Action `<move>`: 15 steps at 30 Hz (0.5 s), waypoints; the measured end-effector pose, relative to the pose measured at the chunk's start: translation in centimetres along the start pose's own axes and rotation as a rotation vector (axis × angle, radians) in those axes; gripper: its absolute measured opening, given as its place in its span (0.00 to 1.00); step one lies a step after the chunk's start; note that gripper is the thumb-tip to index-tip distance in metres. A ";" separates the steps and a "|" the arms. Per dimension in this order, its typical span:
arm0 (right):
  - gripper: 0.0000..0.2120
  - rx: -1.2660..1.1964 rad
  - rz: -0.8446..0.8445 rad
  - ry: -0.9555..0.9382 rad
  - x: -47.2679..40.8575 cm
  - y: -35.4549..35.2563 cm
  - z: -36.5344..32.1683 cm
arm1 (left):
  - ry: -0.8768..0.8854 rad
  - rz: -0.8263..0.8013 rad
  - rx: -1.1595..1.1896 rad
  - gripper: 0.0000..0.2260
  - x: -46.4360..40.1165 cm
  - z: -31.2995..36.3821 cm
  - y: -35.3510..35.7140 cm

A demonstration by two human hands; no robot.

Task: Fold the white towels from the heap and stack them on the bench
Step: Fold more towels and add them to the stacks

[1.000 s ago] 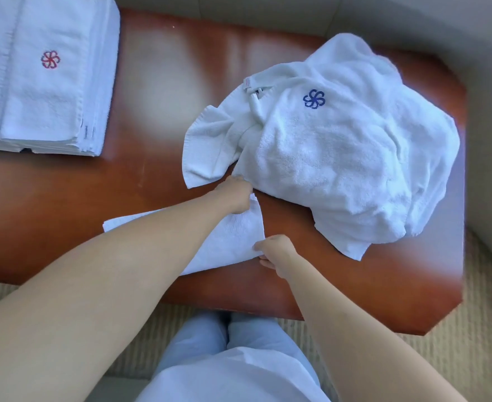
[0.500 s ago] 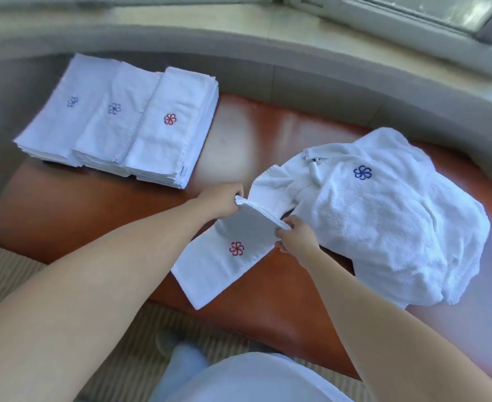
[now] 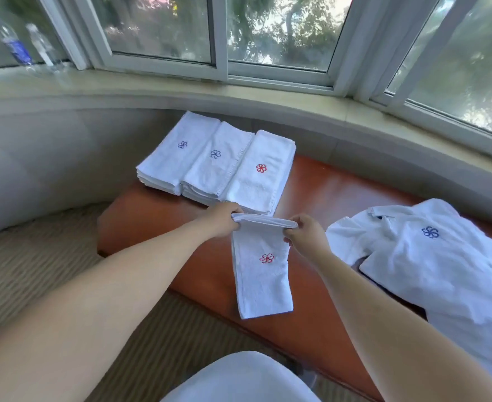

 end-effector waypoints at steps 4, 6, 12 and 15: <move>0.08 0.013 -0.016 -0.057 1.0 4.1 -5.1 | -0.018 0.052 0.044 0.04 3.5 -4.5 -4.7; 0.08 0.015 -0.027 -0.091 1.2 5.8 -7.4 | -0.030 0.075 0.054 0.04 4.8 -6.3 -6.7; 0.05 -0.013 -0.058 -0.150 0.0 9.9 -13.3 | -0.079 0.180 0.108 0.06 6.4 -10.6 -12.3; 0.05 -0.022 -0.078 -0.186 -1.2 11.3 -15.8 | -0.102 0.212 0.084 0.05 5.9 -12.1 -14.7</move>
Point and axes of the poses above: each hand's wrist, its own x-axis away from the middle knuckle, its own y-axis out of the palm, z = x × y, the point moved 4 cm from there along -x, towards the middle knuckle, and after that the axes turned 3 degrees about y, right-handed, at the moved point
